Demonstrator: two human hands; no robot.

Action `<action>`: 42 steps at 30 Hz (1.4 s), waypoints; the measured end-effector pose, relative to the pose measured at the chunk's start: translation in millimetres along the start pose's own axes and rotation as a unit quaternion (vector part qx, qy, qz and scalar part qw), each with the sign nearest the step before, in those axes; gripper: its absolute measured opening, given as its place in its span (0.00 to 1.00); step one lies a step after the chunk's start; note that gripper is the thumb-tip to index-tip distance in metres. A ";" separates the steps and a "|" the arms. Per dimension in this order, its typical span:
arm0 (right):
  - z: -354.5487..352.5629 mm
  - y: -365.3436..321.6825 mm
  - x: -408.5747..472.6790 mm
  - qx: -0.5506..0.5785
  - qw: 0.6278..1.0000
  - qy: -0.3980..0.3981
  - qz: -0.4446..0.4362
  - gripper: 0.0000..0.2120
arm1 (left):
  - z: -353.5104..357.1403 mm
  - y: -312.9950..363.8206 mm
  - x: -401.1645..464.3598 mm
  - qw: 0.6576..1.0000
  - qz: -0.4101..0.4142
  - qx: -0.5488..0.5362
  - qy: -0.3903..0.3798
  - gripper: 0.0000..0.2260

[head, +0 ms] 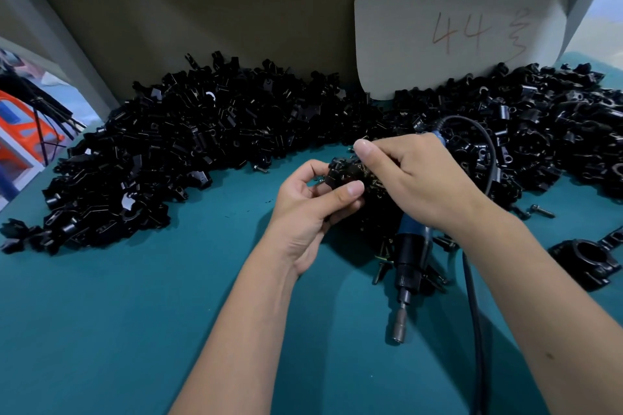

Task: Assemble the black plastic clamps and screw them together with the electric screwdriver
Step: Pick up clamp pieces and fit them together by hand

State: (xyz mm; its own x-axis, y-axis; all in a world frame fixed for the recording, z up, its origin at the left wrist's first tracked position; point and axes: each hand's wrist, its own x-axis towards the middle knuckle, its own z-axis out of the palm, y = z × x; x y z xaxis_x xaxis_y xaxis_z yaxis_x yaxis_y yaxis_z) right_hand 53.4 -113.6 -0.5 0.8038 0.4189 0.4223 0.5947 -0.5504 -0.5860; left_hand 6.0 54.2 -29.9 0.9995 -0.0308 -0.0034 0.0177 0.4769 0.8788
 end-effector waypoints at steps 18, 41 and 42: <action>0.5 3.0 -0.9 0.009 0.998 -0.051 -0.019 0.19 | -5.0 1.8 0.8 0.999 -0.010 -0.031 0.008 0.14; -8.6 6.4 0.7 -0.228 0.940 0.111 0.228 0.22 | 8.8 3.7 2.0 0.991 -0.092 -0.091 0.025 0.16; -12.0 12.2 0.0 -0.237 0.932 0.102 0.256 0.25 | 7.7 3.2 2.5 0.990 -0.101 -0.093 0.022 0.18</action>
State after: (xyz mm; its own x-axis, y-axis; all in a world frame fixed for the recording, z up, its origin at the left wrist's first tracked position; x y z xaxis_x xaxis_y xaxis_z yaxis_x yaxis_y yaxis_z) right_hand 60.8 -129.0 0.6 0.9406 -0.1060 0.3226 0.0326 -0.9175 -0.3963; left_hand 8.3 48.9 -23.4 0.9752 -0.1051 -0.1950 0.2176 0.6182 0.7553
